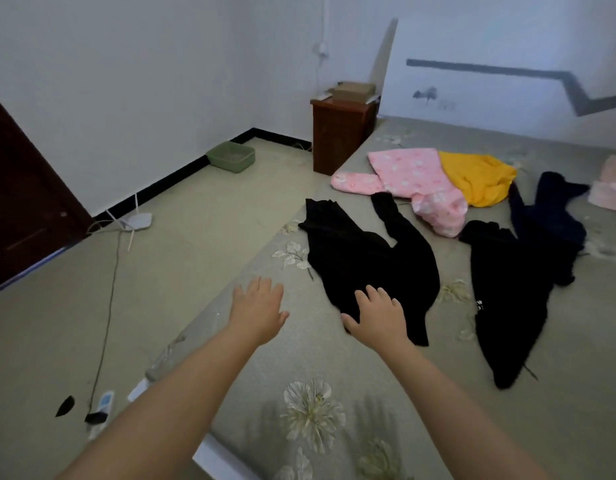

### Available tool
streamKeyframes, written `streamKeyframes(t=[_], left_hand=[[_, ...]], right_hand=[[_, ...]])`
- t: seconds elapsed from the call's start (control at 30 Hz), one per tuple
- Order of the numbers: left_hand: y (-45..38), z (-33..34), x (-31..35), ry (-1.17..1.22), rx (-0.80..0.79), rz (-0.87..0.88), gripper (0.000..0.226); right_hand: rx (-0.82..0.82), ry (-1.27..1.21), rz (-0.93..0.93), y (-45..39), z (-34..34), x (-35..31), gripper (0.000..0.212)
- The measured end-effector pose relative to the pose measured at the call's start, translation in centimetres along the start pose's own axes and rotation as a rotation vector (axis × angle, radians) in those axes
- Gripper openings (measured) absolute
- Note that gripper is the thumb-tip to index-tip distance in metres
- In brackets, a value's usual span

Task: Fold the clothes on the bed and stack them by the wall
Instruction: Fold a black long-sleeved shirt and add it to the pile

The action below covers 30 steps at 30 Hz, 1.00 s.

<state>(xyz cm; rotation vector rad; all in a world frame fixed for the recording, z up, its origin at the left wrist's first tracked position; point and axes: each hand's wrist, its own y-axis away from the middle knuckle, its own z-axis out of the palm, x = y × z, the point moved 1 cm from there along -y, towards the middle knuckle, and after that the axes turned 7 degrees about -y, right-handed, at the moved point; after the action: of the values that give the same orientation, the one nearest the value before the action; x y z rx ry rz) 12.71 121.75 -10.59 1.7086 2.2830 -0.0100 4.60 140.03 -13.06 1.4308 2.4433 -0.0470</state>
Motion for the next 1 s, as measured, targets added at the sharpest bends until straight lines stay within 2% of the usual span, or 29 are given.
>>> streamKeyframes(t=[0.27, 0.43, 0.57, 0.73, 0.87, 1.0], left_hand=[[-15.1, 8.0, -1.7, 0.007, -0.051, 0.132, 0.054], [-22.7, 16.8, 1.1, 0.083, -0.066, 0.167, 0.058], [-25.6, 23.7, 4.3, 0.225, -0.053, 0.237, 0.055], [-26.7, 28.9, 5.5, 0.311, -0.05, 0.261, 0.067], [-27.2, 29.5, 5.4, 0.333, -0.043, 0.257, 0.064], [-27.4, 29.2, 5.4, 0.338, -0.072, 0.262, 0.065]], right_hand=[[-0.051, -0.078, 0.209, -12.4, 8.1, 3.5, 0.058], [-0.046, -0.029, 0.354, -17.5, 15.5, 7.8, 0.061], [-0.035, -0.01, 0.428, -19.8, 21.4, 10.6, 0.062], [0.088, -0.117, 0.519, -21.8, 25.7, 11.7, 0.058], [0.426, -0.15, 0.473, -21.8, 26.2, 10.5, 0.026], [0.354, -0.156, 0.383, -19.8, 25.4, 10.1, 0.036]])
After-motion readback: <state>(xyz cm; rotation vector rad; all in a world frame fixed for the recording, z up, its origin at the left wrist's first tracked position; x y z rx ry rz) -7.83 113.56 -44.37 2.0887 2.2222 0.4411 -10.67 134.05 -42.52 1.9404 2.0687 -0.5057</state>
